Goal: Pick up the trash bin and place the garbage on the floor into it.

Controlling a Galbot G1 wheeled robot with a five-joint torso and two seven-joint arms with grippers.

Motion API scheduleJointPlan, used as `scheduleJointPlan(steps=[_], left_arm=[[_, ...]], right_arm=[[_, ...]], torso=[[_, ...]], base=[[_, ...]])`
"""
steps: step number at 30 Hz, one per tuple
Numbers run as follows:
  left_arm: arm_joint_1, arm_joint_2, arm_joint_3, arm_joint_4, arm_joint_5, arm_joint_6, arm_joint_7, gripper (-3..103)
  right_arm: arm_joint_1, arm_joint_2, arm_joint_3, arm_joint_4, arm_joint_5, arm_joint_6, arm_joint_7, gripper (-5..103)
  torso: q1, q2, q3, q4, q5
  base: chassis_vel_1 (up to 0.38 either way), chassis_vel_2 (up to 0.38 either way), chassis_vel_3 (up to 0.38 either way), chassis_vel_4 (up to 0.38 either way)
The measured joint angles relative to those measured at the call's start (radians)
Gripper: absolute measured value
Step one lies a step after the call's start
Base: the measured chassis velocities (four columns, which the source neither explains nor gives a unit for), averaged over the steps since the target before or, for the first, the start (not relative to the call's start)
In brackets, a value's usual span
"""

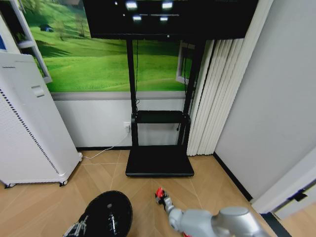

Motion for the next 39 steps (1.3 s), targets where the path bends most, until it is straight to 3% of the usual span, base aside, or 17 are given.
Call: scheduleJointPlan(steps=[2,3,6,11,13,18,25,27,33,39], left_arm=[[-0.049,0.054,-0.032,0.031,-0.051,0.027,-0.02,8],[-0.049,0.054,-0.032,0.031,-0.051,0.027,-0.02,8],[-0.151,0.154,-0.042,0.084,-0.111,0.073,-0.057,8],[-0.22,0.196,-0.023,0.102,-0.136,0.101,-0.079,8],[-0.281,0.217,0.003,0.115,-0.144,0.12,-0.095,8],[-0.35,0.226,0.052,0.122,-0.144,0.136,-0.113,8],[-0.404,0.217,0.119,0.138,-0.124,0.142,-0.122,8],[-0.428,0.221,0.148,0.14,-0.124,0.149,-0.122,8],[-0.444,0.223,0.171,0.135,-0.123,0.155,-0.12,8],[-0.433,0.211,0.171,0.108,-0.119,0.158,-0.116,8]], right_arm=[[0.036,-0.09,0.059,0.125,-0.068,0.019,0.009,59],[0.036,-0.09,0.059,0.125,-0.068,0.019,0.009,59],[0.065,-0.208,0.178,0.386,-0.127,0.033,0.016,59],[0.093,-0.286,0.221,0.564,-0.151,0.038,0.0,59],[0.125,-0.362,0.224,0.705,-0.166,0.048,-0.032,59],[0.171,-0.398,0.207,0.823,-0.187,0.067,-0.081,59],[0.203,-0.33,0.155,0.875,-0.202,0.068,-0.084,59],[0.241,-0.26,0.093,0.85,-0.204,0.099,-0.094,59],[0.275,-0.156,0.014,0.765,-0.192,0.12,-0.105,59],[0.279,0.059,-0.064,0.656,-0.175,0.121,-0.073,59]], torso=[[0.0,0.0,0.0,-0.0005,-0.0004],[0.0,0.0,0.0,-0.0005,-0.0004],[0.0,0.0,0.0,-0.0006,0.0003],[0.0,0.0,0.0,-0.0004,0.0],[0.0,0.0,0.0,-0.0006,-0.0001],[0.0,0.0,0.0,-0.0008,0.0002],[0.0,0.0,0.0,-0.0004,-0.0002],[0.0,0.0,0.0,-0.0003,0.0001],[0.0,0.0,0.0,-0.0004,-0.0001],[0.0,0.0,0.0,-0.0002,-0.0002]], base=[[0.0,0.0,0.0,0.0],[0.0,0.0,0.0,0.0],[0.0,0.0,0.0,0.0],[0.0,0.0,0.0,0.0],[0.0,0.0,0.0,0.0],[0.0,0.0,0.0,0.0],[0.0,0.0,0.0,0.0],[0.0,0.0,0.0,0.0],[0.0,0.0,0.0,0.0],[0.0,0.0,0.0,0.0]])
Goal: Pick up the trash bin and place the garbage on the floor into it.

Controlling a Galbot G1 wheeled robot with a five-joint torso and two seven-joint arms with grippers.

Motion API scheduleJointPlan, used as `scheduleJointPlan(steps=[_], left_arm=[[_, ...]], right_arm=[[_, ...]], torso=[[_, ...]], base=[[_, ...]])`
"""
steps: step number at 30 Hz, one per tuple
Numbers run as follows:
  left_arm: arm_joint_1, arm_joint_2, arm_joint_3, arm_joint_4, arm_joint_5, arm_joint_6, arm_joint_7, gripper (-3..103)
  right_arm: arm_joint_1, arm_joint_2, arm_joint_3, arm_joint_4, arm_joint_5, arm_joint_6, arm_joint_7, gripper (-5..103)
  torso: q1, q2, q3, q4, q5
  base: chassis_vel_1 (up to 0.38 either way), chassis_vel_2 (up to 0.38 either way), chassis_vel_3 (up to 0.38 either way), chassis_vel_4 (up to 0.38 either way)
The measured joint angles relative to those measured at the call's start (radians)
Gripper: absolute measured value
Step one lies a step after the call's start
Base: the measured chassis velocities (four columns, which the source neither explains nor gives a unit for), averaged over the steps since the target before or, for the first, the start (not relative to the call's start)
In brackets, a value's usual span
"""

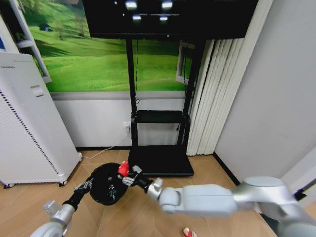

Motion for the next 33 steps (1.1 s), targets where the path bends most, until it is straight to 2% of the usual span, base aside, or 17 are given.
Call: scheduleJointPlan(steps=[5,6,8,9,10,15,16,21,23,24,26,27,29,30,31,32,33], left_arm=[[0.017,-0.009,-0.009,-0.022,0.004,0.001,0.0,8],[0.022,-0.012,-0.013,-0.026,0.004,0.001,0.0,8],[0.023,-0.013,-0.014,-0.028,0.004,0.001,0.0,8],[0.024,-0.017,-0.015,-0.029,0.004,0.001,0.0,8],[0.025,-0.021,-0.016,-0.033,0.004,0.001,0.0,8],[0.033,-0.03,-0.016,-0.046,0.009,0.002,0.001,8],[0.035,-0.035,-0.014,-0.049,0.014,0.002,0.001,8],[0.046,-0.039,-0.017,-0.046,0.024,0.002,0.0,8],[0.079,-0.044,-0.039,-0.03,0.037,-0.006,0.005,8],[0.079,-0.044,-0.039,-0.03,0.037,-0.006,0.005,8],[0.118,-0.059,-0.057,-0.008,0.052,-0.021,0.016,8],[0.118,-0.059,-0.057,-0.008,0.052,-0.021,0.016,8],[0.135,-0.083,-0.06,0.016,0.07,-0.034,0.027,8],[0.135,-0.083,-0.06,0.016,0.07,-0.034,0.027,8],[0.146,-0.096,-0.06,0.026,0.078,-0.037,0.034,8],[0.146,-0.096,-0.06,0.026,0.078,-0.037,0.034,8],[0.149,-0.104,-0.06,0.033,0.085,-0.038,0.038,8]], right_arm=[[-0.001,0.071,-0.025,-0.028,0.011,-0.033,0.051,59],[-0.003,0.085,-0.027,-0.031,0.017,-0.045,0.063,56],[-0.003,0.095,-0.029,-0.033,0.022,-0.053,0.071,61],[-0.005,0.103,-0.032,-0.036,0.024,-0.059,0.08,71],[-0.008,0.107,-0.033,-0.045,0.024,-0.062,0.087,77],[-0.014,0.103,-0.031,-0.059,0.019,-0.063,0.091,88],[-0.017,0.089,-0.027,-0.053,0.019,-0.063,0.096,97],[-0.027,0.053,0.007,-0.033,0.019,-0.065,0.109,100],[-0.028,-0.027,0.054,-0.032,0.017,-0.065,0.108,100],[-0.028,-0.027,0.054,-0.032,0.017,-0.065,0.108,100],[-0.045,-0.161,0.104,-0.035,0.005,-0.07,0.101,100],[-0.045,-0.161,0.104,-0.035,0.005,-0.07,0.101,100],[-0.079,-0.314,0.134,-0.037,-0.036,-0.094,0.086,100],[-0.079,-0.314,0.134,-0.037,-0.036,-0.094,0.086,100],[-0.091,-0.397,0.131,-0.038,-0.056,-0.105,0.062,100],[-0.091,-0.397,0.131,-0.038,-0.056,-0.105,0.062,100],[-0.096,-0.46,0.119,-0.041,-0.076,-0.106,0.047,100]], torso=[[0.0,0.0,0.0,0.0001,-0.0001],[0.0,0.0,0.0,0.0,0.0],[0.0,0.0,0.0,-0.0001,0.0],[0.0,0.0,0.0,-0.0001,0.0],[0.0,0.0,0.0,-0.0001,0.0],[0.0,0.0,0.0,-0.0001,0.0001],[0.0,0.0,0.0,-0.0002,0.0001],[0.0,0.0,0.0,-0.0002,0.0003],[0.0,0.0,0.0,0.0,0.0004],[0.0,0.0,0.0,0.0,0.0004],[0.0,0.0,0.0,0.0001,0.0007],[0.0,0.0,0.0,0.0001,0.0007],[0.0,0.0,0.0,-0.0006,0.0007],[0.0,0.0,0.0,-0.0006,0.0007],[0.0,0.0,0.0,-0.0006,0.0012],[0.0,0.0,0.0,-0.0006,0.0012],[0.0,0.0,0.0,-0.0002,0.001]], base=[[0.0,0.0,0.0,0.0],[0.0,0.0,0.0,0.0],[0.0,0.0,0.0,0.0],[0.0,0.0,0.0,0.0],[0.0,0.0,0.0,0.0],[0.0,0.0,0.0,0.0],[0.0,0.0,0.0,0.0],[0.0,0.0,0.0,0.0],[0.0,0.0,0.0,0.0],[0.0,0.0,0.0,0.0],[0.0,0.0,0.0,0.0],[0.0,0.0,0.0,0.0],[0.0,0.0,0.0,0.0],[0.0,0.0,0.0,0.0],[0.0,0.0,0.0,0.0],[0.0,0.0,0.0,0.0],[0.0,0.0,0.0,0.0]])
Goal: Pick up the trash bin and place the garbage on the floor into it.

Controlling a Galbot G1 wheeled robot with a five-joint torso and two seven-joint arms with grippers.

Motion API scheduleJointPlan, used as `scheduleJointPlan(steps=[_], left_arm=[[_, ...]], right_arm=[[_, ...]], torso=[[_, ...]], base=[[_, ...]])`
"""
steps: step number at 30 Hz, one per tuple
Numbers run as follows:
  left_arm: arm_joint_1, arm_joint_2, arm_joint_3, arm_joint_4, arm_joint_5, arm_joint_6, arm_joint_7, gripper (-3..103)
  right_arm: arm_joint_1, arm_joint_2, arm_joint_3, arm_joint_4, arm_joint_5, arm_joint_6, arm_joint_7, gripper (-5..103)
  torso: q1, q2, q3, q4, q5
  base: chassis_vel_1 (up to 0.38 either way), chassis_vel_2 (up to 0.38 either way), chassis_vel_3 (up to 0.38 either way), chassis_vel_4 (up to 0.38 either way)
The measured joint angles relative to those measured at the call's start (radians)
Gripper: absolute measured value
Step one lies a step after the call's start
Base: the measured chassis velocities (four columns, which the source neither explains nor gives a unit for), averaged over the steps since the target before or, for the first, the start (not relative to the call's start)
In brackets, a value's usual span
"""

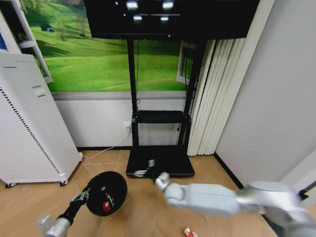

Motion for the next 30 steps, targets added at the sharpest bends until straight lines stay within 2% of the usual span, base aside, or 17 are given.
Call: scheduleJointPlan(steps=[1,2,4,7,10,13,16,20,23,30], left_arm=[[0.001,-0.01,0.0,0.007,0.008,-0.002,0.002,8],[0.001,-0.01,0.0,0.007,0.008,-0.002,0.002,8],[-0.005,-0.034,0.006,0.013,0.014,-0.006,0.005,8],[-0.013,-0.051,0.014,0.017,0.018,-0.006,0.008,8],[-0.019,-0.078,0.023,0.022,0.027,-0.007,0.012,8],[-0.02,-0.088,0.024,0.027,0.031,-0.009,0.017,8],[-0.02,-0.091,0.024,0.028,0.031,-0.009,0.019,8],[-0.009,-0.104,0.019,0.027,0.044,-0.013,0.025,8],[0.028,-0.12,0.01,0.024,0.059,-0.022,0.033,8],[0.064,-0.137,0.008,0.029,0.078,-0.031,0.043,8]], right_arm=[[-0.013,-0.073,-0.017,-0.004,-0.028,0.005,-0.021,100],[-0.013,-0.073,-0.017,-0.004,-0.028,0.005,-0.021,100],[-0.077,-0.208,-0.017,-0.002,-0.098,0.014,-0.051,100],[-0.144,-0.249,0.016,-0.009,-0.138,0.017,-0.053,100],[-0.27,-0.296,0.053,-0.032,-0.236,0.025,-0.047,100],[-0.296,-0.31,0.034,-0.041,-0.289,0.03,-0.047,100],[-0.304,-0.305,0.017,-0.045,-0.302,0.031,-0.042,100],[-0.316,-0.276,-0.036,-0.077,-0.328,0.031,-0.028,100],[-0.33,-0.24,-0.083,-0.164,-0.356,0.06,-0.032,100],[-0.342,-0.199,-0.146,-0.255,-0.337,0.101,-0.062,100]], torso=[[0.0,0.0,0.0,-0.0002,-0.0006],[0.0,0.0,0.0,-0.0002,-0.0006],[0.0,0.0,0.0,-0.0009,0.0001],[0.0,0.0,0.0,-0.0007,-0.0006],[0.0,0.0,0.0,-0.0005,0.0007],[0.0,0.0,0.0,-0.0002,-0.0013],[0.0,0.0,0.0,-0.0002,-0.0004],[0.0,0.0,0.0,0.0,-0.0007],[0.0,0.0,0.0,-0.0001,-0.0004],[0.0,0.0,0.0,0.0002,-0.001]], base=[[0.0,0.0,0.0,0.0],[0.0,0.0,0.0,0.0],[0.0,0.0,0.0,0.0],[0.0,0.0,0.0,0.0],[0.0,0.0,0.0,0.0],[0.0,0.0,0.0,0.0],[0.0,0.0,0.0,0.0],[0.0,0.0,0.0,0.0],[0.0,0.0,0.0,0.0],[0.0,0.0,0.0,0.0]])
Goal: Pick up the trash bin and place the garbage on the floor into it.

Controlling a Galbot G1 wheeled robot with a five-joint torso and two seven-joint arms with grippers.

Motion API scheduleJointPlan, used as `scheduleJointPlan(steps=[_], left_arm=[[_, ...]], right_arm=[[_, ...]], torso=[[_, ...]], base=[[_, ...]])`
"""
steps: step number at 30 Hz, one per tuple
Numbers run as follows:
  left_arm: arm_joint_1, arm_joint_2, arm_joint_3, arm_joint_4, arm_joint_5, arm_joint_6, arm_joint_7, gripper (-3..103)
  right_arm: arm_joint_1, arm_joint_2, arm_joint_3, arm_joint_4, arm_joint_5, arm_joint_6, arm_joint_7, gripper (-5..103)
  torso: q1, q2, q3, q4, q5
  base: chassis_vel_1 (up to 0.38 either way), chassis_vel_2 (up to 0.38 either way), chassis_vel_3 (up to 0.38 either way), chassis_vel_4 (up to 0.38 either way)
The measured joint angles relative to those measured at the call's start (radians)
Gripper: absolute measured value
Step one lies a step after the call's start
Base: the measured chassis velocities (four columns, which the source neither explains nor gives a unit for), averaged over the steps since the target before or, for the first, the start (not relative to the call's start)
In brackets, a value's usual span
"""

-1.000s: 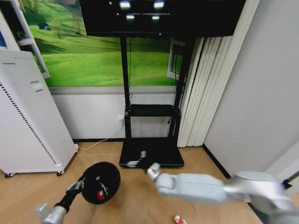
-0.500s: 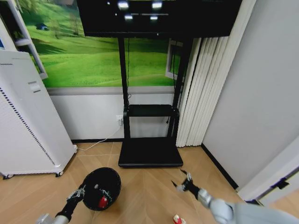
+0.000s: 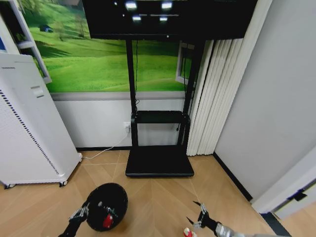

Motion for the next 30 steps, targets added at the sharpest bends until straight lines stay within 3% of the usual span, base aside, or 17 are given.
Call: scheduleJointPlan(steps=[5,16,30], left_arm=[[-0.001,-0.004,0.001,0.0,0.0,0.0,-0.001,8],[-0.029,-0.006,0.013,0.018,-0.006,0.002,-0.005,8],[-0.046,0.001,0.025,0.035,-0.01,0.006,-0.007,8]], right_arm=[[-0.006,0.042,-0.07,-0.061,0.023,0.046,-0.026,100],[-0.067,0.057,-0.074,-0.096,-0.008,0.063,-0.043,100],[-0.058,0.2,-0.135,-0.245,0.064,0.08,-0.081,100]], torso=[[0.0,0.0,0.0,0.0001,0.0004],[0.0,0.0,0.0,-0.0003,0.0001],[0.0,0.0,0.0,-0.0003,0.0001]], base=[[0.0,0.0,0.0,0.0],[0.0,0.0,0.0,0.0],[0.0,0.0,0.0,0.0]])
